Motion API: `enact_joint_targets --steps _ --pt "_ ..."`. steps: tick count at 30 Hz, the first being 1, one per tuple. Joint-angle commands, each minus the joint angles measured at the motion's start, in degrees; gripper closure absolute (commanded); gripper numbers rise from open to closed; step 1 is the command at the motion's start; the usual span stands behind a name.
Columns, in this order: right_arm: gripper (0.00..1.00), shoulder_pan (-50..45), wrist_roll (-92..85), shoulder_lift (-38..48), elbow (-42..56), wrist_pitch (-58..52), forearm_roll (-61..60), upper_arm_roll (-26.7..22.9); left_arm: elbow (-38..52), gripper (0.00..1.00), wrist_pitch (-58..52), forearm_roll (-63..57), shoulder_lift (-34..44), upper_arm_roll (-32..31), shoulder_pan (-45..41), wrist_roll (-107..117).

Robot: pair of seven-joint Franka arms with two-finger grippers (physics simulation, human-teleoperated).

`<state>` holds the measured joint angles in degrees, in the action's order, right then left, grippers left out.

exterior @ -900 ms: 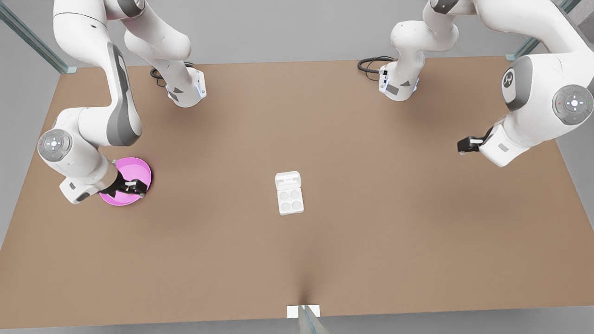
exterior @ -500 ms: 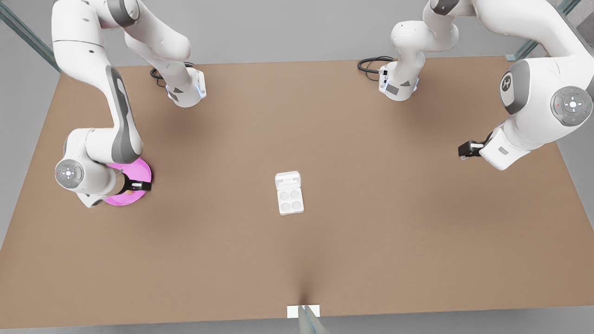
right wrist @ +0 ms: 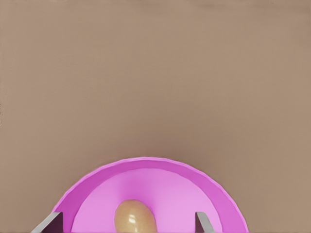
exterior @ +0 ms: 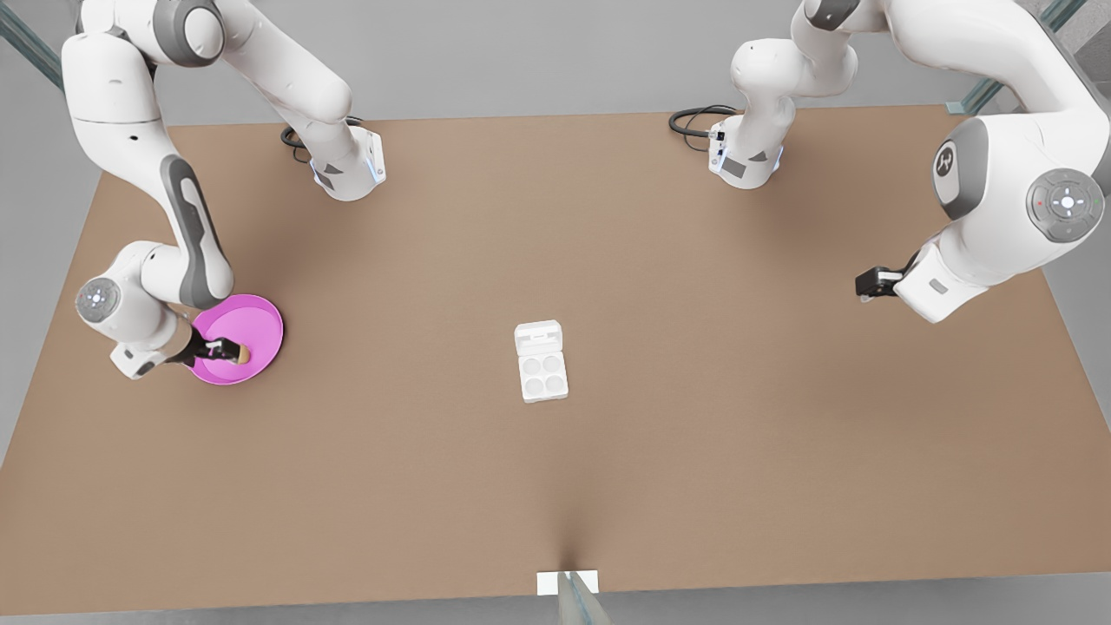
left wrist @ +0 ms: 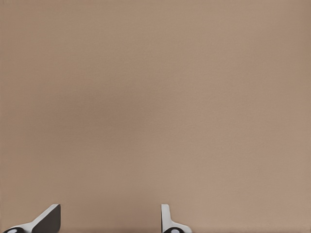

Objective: Pack egg into the box and close the box lid

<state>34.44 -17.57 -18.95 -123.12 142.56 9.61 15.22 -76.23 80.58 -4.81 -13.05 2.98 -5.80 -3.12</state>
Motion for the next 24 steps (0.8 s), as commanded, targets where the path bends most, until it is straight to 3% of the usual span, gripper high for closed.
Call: enact_joint_targets --steps 1,2,3,5,24 --pt "0.00 0.10 -35.08 -0.39 -0.10 10.28 -0.21 0.07 0.03 0.00 0.01 -0.03 0.04 0.01 0.00 -0.58" --pt "0.00 1.15 -37.10 -0.39 -0.72 10.28 -0.39 0.34 0.03 0.00 0.01 -0.03 0.04 0.01 0.00 -0.58" --pt "0.00 5.19 -37.10 -0.91 -1.07 10.28 -0.47 5.25 0.03 0.00 0.01 -0.03 0.04 0.01 0.00 -0.58" --pt "0.00 6.08 -37.10 -1.44 -1.33 10.28 -0.65 6.40 0.03 0.00 -0.08 -0.03 0.04 0.01 0.00 -0.58" --pt "0.00 7.31 -35.34 -1.88 -9.77 11.33 -4.34 6.31 0.03 0.00 -0.08 -0.03 0.04 -0.08 -0.09 -0.49"
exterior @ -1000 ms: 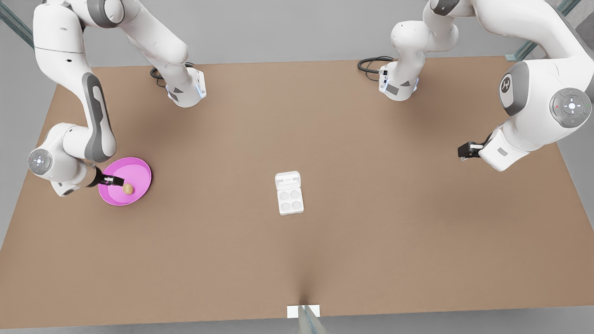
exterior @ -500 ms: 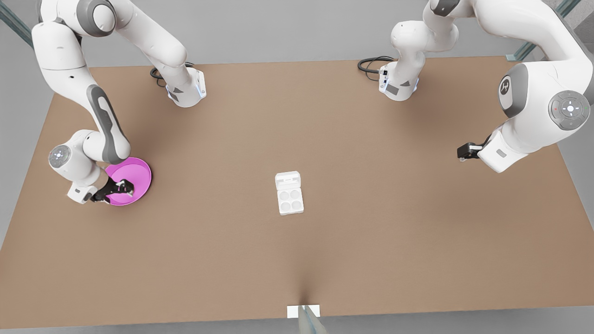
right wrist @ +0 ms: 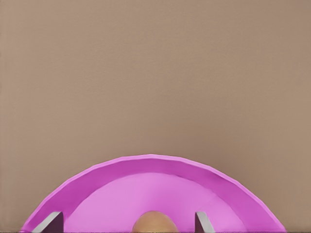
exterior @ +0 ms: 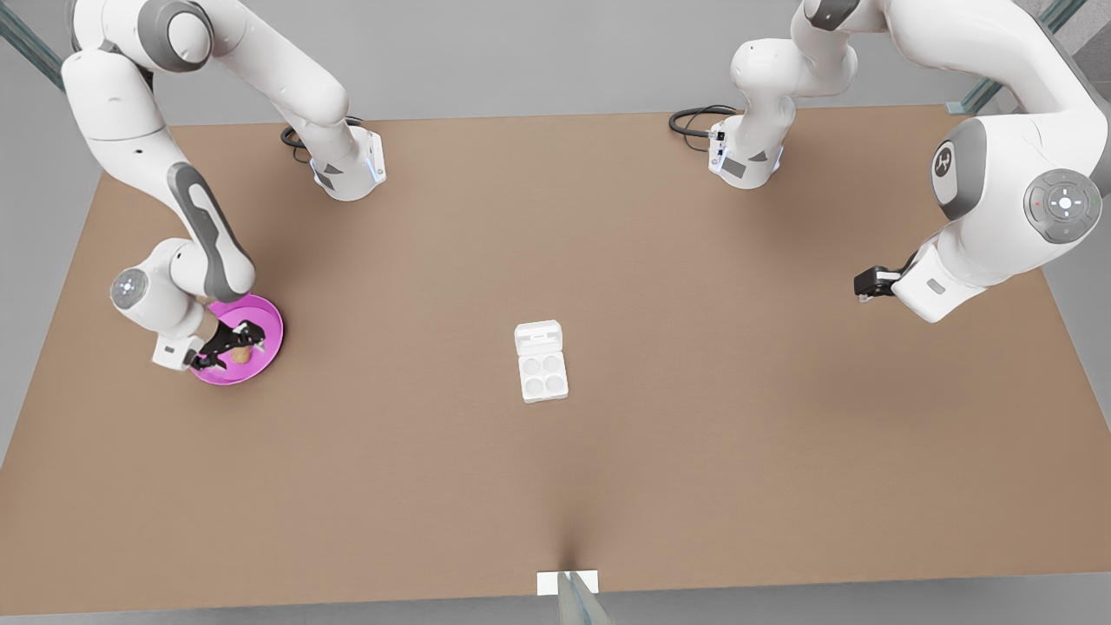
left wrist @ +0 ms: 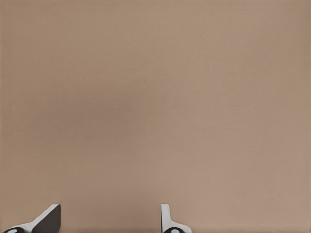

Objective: Pack egg into the box and close the box lid

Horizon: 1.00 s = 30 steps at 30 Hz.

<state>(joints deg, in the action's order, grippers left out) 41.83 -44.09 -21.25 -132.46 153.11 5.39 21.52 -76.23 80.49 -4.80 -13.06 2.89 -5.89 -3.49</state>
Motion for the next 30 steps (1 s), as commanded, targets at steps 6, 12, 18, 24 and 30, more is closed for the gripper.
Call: enact_joint_targets --steps 6,12,18,24,30 --pt "0.00 0.80 -9.00 -0.46 -2.02 6.85 -0.11 0.01 0.03 0.00 -0.16 -0.03 0.06 0.01 0.00 -0.11" --pt "0.00 1.15 -8.91 -1.69 -1.31 7.20 -0.11 0.01 0.03 0.00 0.11 -0.03 -0.03 0.01 0.00 -0.11" --pt "0.00 3.26 -9.26 -3.97 -1.05 7.56 0.59 -0.34 -0.06 0.00 0.02 -0.03 -0.03 0.01 0.00 -0.11" --pt "0.32 3.61 -9.00 -4.85 -0.70 7.56 0.68 -0.34 -0.06 0.00 0.02 -0.03 -0.03 0.01 0.00 -0.11" --pt "0.58 4.14 -7.94 -4.68 -0.26 7.47 0.76 -0.34 -0.06 0.00 0.11 -0.03 -0.30 0.01 0.00 -0.11"
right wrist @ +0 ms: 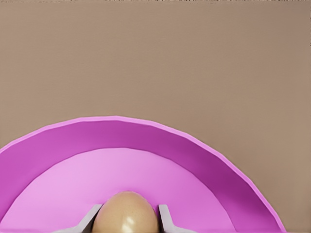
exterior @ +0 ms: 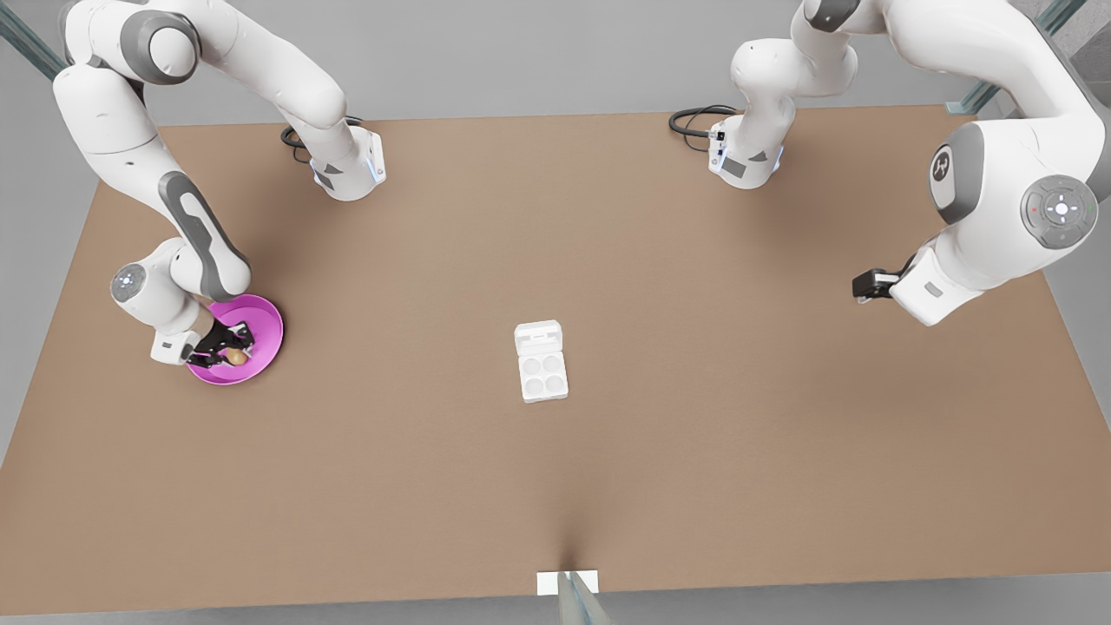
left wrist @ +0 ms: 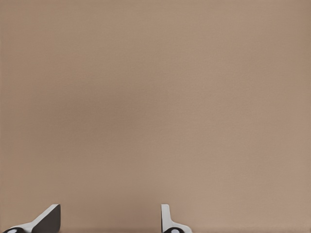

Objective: Pack egg into the box and close the box lid

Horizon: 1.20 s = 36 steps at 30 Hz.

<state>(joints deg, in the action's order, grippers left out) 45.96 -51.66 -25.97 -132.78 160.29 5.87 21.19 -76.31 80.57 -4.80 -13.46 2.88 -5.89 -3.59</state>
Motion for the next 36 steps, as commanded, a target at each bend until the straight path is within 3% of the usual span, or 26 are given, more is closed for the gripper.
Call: enact_joint_targets --steps 1,5,8,11,12,17,20,23,28,36 --pt "0.58 -0.08 -0.28 0.04 0.07 0.20 0.29 0.08 0.03 0.00 0.03 -0.03 0.10 -0.07 0.00 -0.02" --pt "0.58 -0.87 0.86 1.18 0.07 -0.51 0.29 0.34 0.03 0.00 -0.06 -0.03 0.11 0.02 -0.09 -0.02" --pt "0.58 -1.22 4.99 8.39 2.62 -11.49 0.20 2.63 0.03 0.00 -0.06 -0.03 0.11 -0.07 0.00 -0.02" --pt "0.58 -1.40 14.48 9.71 11.14 -25.03 0.11 8.51 0.03 0.00 -0.06 -0.03 0.10 -0.07 -0.09 -0.02" --pt "0.58 -2.88 20.09 9.45 12.81 -26.69 0.20 10.88 0.03 0.00 -0.06 -0.03 0.11 -0.07 0.00 -0.02" --pt "0.58 -22.66 51.83 6.11 26.17 -36.80 0.29 10.80 0.03 0.00 -0.23 -0.03 0.10 0.02 0.00 -0.02" --pt "0.58 -34.17 67.65 -4.79 41.11 -40.85 0.90 9.92 0.03 0.00 -0.15 -0.03 0.02 -0.07 0.00 -0.02" --pt "0.58 -50.61 79.26 -15.60 58.60 -42.52 1.34 0.52 0.03 0.00 -0.14 -0.03 0.02 -0.07 0.00 -0.02" --pt "0.57 -63.27 93.67 -28.70 76.27 -41.73 0.99 -3.88 -0.06 0.00 -0.15 -0.03 0.02 -0.07 0.00 -0.02" --pt "0.57 -71.18 106.85 -29.40 73.73 -39.27 0.99 -5.28 -0.06 0.00 -0.06 -0.03 -0.07 -0.07 0.00 -0.02"
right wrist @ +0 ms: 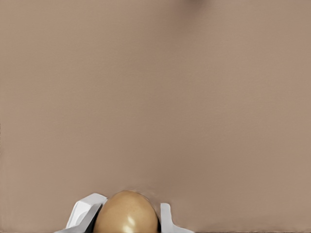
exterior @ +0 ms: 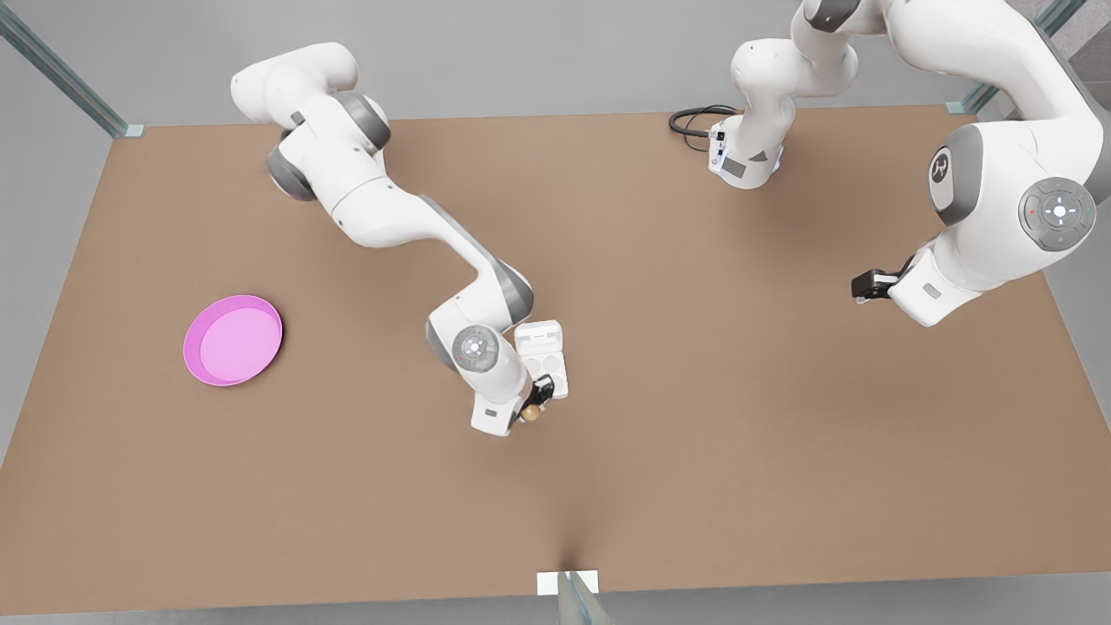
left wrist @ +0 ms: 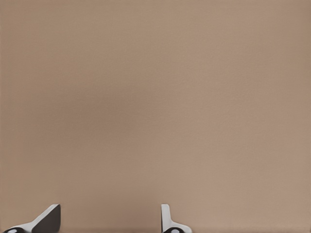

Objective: Pack egg into the box and close the box lid

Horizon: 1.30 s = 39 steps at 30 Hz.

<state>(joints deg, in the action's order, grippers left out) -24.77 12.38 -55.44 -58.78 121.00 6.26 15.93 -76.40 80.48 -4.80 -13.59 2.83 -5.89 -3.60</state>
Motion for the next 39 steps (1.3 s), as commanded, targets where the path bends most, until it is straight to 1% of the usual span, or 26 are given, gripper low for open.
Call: enact_joint_targets --steps 1,2,4,7,15,16,17,20,21,22,23,24,25,26,27,29,30,31,32,33,34,35,36,37,38,39 --pt "0.58 -1.16 44.30 0.24 -1.51 0.02 0.95 -0.11 0.03 0.00 0.03 -0.03 0.05 -0.02 0.00 -0.01" --pt "0.58 -1.16 44.48 0.24 -1.60 0.02 0.95 -0.11 0.03 0.00 0.03 -0.03 0.05 -0.02 0.00 -0.01" --pt "0.58 -0.72 44.57 0.94 -6.52 1.87 1.30 -0.11 0.03 0.00 0.03 -0.03 -0.12 -0.02 0.00 -0.01" --pt "0.58 -0.37 44.48 4.72 -13.47 3.80 1.30 -0.11 0.03 0.00 0.03 -0.03 -0.21 0.07 0.00 -0.01" --pt "0.58 -2.74 49.14 5.25 -16.02 5.30 1.65 0.42 0.03 0.00 0.11 -0.03 -0.21 0.07 0.00 -0.01" --pt "0.32 -2.74 49.23 5.25 -16.19 5.30 1.65 0.42 0.03 0.00 0.11 -0.03 -0.30 -0.02 0.00 -0.01" --pt "0.00 -3.01 49.05 5.25 -16.10 5.30 2.52 0.42 0.03 0.00 0.11 -0.03 -0.30 0.07 0.00 -0.01" --pt "0.00 -3.01 48.88 5.34 -14.79 5.21 3.67 0.42 0.03 0.00 0.11 -0.03 -0.30 -0.02 0.00 -0.01" --pt "0.00 -1.60 43.35 6.30 -9.78 5.03 5.95 0.33 0.03 0.00 0.11 -0.03 -0.30 -0.02 0.00 -0.01" --pt "0.00 0.85 34.48 8.49 -7.84 4.51 6.66 0.42 0.03 0.00 0.11 -0.03 -0.30 -0.02 0.00 -0.01" --pt "0.00 9.44 16.50 17.10 -8.19 -0.99 6.13 0.50 0.03 0.00 0.20 -0.03 -0.30 0.07 0.00 -0.01" --pt "0.00 16.21 1.71 23.16 -8.19 -14.09 5.52 -0.11 0.03 0.00 0.11 -0.12 -1.09 -0.02 -0.09 -0.01" --pt "0.00 25.72 -4.82 31.52 -12.14 -27.03 5.52 -0.11 0.03 0.00 0.11 -0.30 -2.93 -0.02 -0.09 0.17" --pt "0.00 30.65 -6.76 41.54 -23.12 -29.07 4.20 -0.29 0.11 0.00 -0.06 -0.47 -3.81 0.07 -1.32 0.17" --pt "0.00 32.59 -8.69 44.36 -26.48 -29.86 -4.50 -2.48 0.11 0.00 -0.32 -0.65 -4.95 0.07 -1.50 0.34" --pt "0.00 33.99 -7.73 44.27 -23.49 -35.31 -5.20 -2.22 0.03 0.00 -4.10 -4.86 -7.33 0.07 -4.40 2.98" --pt "0.00 33.91 -8.43 43.84 -20.94 -36.27 -4.33 -2.31 0.03 0.00 -4.19 -5.30 -7.68 0.07 -5.19 5.18" --pt "0.00 36.71 -8.16 43.31 -20.59 -36.54 -3.01 -2.57 0.11 0.00 -4.19 -5.39 -7.77 0.07 -5.27 5.53" --pt "0.00 37.69 -8.17 43.31 -20.59 -36.54 -2.48 -2.57 0.11 0.00 -7.61 -5.39 -7.77 0.07 -8.43 11.58" --pt "0.00 37.42 -8.34 43.31 -20.76 -36.71 -1.60 -2.48 0.29 0.06 -13.76 -5.31 -7.68 0.07 -14.84 20.02" --pt "0.00 38.21 -8.34 43.31 -20.67 -36.71 -1.25 -2.48 0.82 0.53 -18.78 -4.95 -7.68 0.07 -23.81 30.39" --pt "0.00 38.13 -8.34 43.31 -20.59 -36.71 -1.16 -2.48 0.82 0.79 -22.38 -3.55 -7.68 0.07 -28.82 33.21" --pt "0.00 38.21 -8.43 43.31 -20.59 -36.71 -1.16 -2.48 0.90 0.79 -27.13 1.28 -7.51 0.07 -32.25 39.44" --pt "0.00 38.21 -8.43 43.31 -20.59 -36.71 -1.16 -2.48 0.99 0.79 -27.75 7.78 -7.24 0.07 -33.05 46.39" --pt "0.00 38.21 -8.43 43.31 -20.59 -36.71 -1.16 -2.48 0.99 0.79 -24.42 14.46 -8.56 0.16 -35.77 56.14" --pt "0.00 38.30 -8.43 43.31 -20.59 -36.71 -1.16 -2.48 0.90 0.79 -16.33 21.05 -10.31 0.07 -38.05 68.89"
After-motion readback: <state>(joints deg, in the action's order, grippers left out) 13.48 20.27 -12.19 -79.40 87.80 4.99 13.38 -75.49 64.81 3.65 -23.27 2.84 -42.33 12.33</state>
